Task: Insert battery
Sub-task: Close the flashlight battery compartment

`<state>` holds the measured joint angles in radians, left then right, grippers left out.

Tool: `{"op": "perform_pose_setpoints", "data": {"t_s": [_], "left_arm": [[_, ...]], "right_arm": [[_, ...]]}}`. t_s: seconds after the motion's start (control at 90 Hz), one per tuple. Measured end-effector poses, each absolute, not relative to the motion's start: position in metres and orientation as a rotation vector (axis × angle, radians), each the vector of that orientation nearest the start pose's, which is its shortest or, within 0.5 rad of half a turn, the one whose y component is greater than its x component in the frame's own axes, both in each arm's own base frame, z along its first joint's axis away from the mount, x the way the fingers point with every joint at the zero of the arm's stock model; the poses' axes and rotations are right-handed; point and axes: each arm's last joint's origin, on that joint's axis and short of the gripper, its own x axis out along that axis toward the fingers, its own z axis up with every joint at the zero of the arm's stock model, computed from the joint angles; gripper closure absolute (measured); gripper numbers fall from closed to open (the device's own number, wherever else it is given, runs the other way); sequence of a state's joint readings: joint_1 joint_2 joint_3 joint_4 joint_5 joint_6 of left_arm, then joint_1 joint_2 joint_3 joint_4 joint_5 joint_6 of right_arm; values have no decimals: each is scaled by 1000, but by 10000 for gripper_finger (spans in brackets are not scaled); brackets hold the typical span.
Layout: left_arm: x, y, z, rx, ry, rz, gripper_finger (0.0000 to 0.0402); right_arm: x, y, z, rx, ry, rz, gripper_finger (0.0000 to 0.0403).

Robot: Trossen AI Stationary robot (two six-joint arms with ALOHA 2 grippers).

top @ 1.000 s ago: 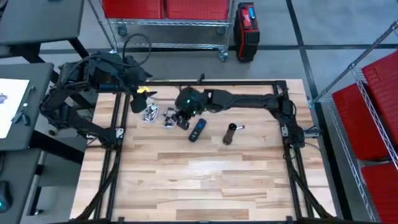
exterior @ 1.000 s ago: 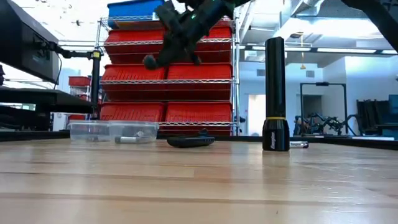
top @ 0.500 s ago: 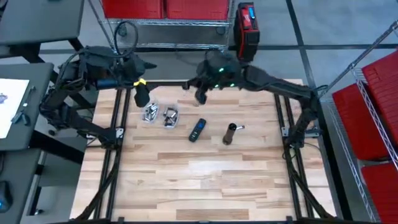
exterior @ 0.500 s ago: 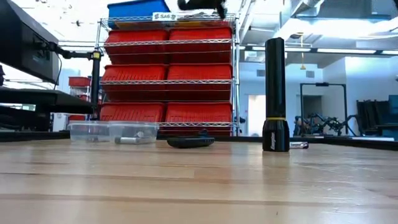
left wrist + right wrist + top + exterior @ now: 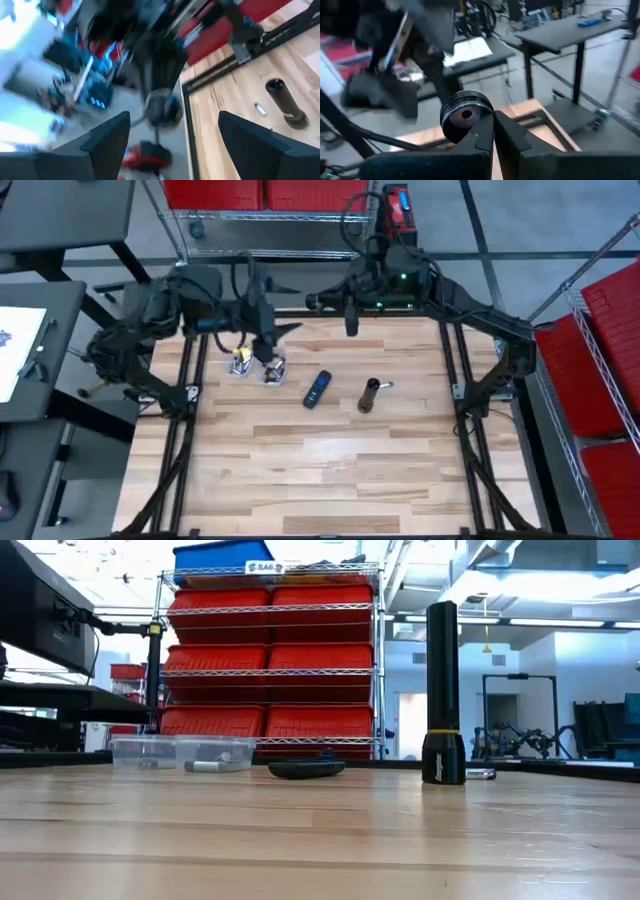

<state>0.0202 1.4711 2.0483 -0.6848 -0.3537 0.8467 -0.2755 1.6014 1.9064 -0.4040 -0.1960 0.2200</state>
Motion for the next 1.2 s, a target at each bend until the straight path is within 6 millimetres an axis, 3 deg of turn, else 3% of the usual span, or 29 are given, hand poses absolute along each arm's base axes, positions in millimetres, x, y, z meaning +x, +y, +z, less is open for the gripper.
{"op": "perform_pose_setpoints", "data": {"t_s": [0.267,0.433,0.944,1.2], "left_arm": [[269,4,540,1016,254,285,118],[269,2,547,1023,188,316,118],[270,-4,543,1053,209,274,119],[270,-4,543,1072,212,272,170]], "right_arm": [[334,-77,494,296,23,42,403],[335,-71,496,314,18,106,403],[335,-68,498,308,1,137,403],[335,-68,498,307,1,149,403]]}}
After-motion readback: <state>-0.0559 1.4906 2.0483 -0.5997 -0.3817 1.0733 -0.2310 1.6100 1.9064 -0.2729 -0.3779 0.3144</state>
